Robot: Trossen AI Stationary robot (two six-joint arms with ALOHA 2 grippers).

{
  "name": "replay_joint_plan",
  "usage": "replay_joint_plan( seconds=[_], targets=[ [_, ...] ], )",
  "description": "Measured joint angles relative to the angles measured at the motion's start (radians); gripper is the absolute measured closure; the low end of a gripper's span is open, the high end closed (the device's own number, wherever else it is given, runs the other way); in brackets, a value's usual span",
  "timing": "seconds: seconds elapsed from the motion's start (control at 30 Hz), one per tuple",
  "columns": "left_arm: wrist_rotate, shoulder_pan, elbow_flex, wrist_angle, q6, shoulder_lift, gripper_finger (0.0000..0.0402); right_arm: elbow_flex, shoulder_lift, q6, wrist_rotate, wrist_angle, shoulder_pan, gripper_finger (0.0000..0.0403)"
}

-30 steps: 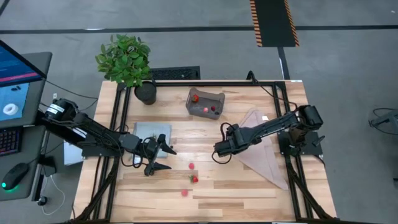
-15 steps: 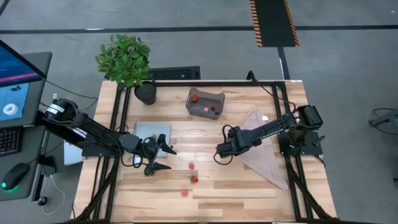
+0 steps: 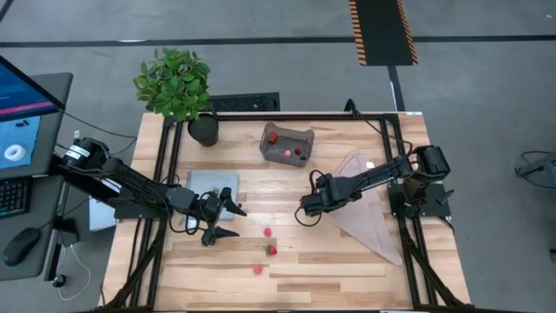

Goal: Pick and placing Produce into tupperware
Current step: Put the apple into the black bin

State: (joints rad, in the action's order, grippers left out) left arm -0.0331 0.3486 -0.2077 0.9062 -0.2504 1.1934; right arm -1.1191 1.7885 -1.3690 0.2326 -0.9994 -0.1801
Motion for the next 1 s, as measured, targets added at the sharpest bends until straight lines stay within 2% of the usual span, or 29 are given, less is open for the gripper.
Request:
replay_joint_plan(
  seconds=[0.3,0.63,1.0],
  targets=[
    [0.000,0.000,0.000,-0.015,-0.005,0.000,0.0079,0.006,0.000,0.034,-0.022,0.030,0.039,0.0042],
    [0.000,0.000,0.000,-0.022,-0.004,0.000,0.0079,0.107,-0.004,0.007,-0.078,0.143,0.034,0.0045],
    [-0.005,0.000,0.000,-0.021,-0.004,0.000,0.0079,0.110,-0.003,0.015,-0.075,0.169,0.030,0.0104]
  ],
)
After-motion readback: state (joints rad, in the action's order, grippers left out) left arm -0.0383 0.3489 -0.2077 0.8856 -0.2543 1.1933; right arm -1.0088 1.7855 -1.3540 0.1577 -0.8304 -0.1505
